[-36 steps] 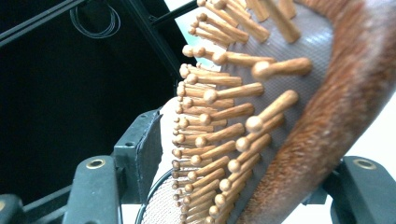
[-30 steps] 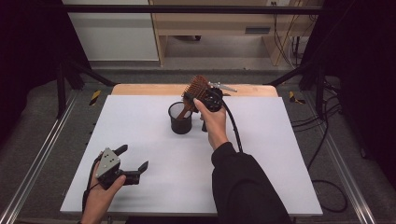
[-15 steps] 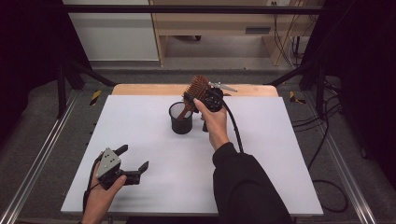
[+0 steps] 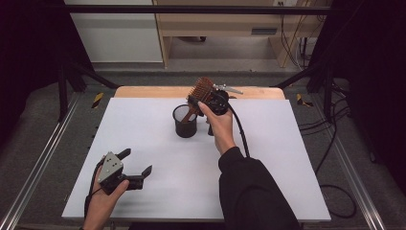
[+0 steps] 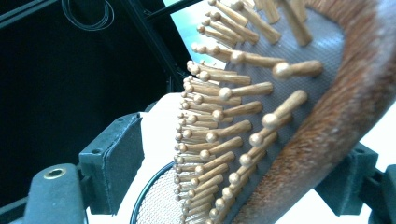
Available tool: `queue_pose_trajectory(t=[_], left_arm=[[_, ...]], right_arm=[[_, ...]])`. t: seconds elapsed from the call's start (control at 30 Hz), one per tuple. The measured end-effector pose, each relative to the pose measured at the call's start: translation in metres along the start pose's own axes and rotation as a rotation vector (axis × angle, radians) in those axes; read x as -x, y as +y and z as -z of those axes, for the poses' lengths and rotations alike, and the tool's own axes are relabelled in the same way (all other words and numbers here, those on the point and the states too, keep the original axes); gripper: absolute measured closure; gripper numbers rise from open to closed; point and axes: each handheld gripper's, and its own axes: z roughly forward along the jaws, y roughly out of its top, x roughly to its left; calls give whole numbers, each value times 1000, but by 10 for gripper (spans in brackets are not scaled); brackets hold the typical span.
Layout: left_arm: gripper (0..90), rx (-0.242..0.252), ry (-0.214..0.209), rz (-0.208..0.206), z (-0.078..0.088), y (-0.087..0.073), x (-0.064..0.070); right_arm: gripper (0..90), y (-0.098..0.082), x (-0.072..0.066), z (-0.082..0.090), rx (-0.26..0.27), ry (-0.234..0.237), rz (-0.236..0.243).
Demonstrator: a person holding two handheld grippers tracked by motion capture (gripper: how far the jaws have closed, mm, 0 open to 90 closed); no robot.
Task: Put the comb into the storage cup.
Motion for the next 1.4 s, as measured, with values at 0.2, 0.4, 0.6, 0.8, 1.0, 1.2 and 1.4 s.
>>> queue_pose_trajectory(t=[0.2, 0.4, 0.6, 0.8, 1.0, 1.2, 1.4], left_arm=[[25, 0, 1, 0, 0, 0, 0], [25, 2, 3, 1, 0, 0, 0], [25, 5, 6, 5, 1, 0, -1], [25, 9, 12, 8, 2, 0, -2], [25, 10, 17, 11, 3, 0, -4], [25, 13, 23, 16, 4, 0, -6], [25, 23, 40, 33, 8, -1, -13]], right_arm=[[143, 2, -3, 4, -1, -12, 31], [115, 4, -5, 10, -5, -26, 66], [103, 3, -2, 25, -2, -40, 80], [98, 2, 8, 45, 11, -56, 90], [95, 3, 17, 69, 26, -73, 115], [94, 4, 23, 91, 36, -89, 146], [95, 1, 32, 113, 29, -117, 183]])
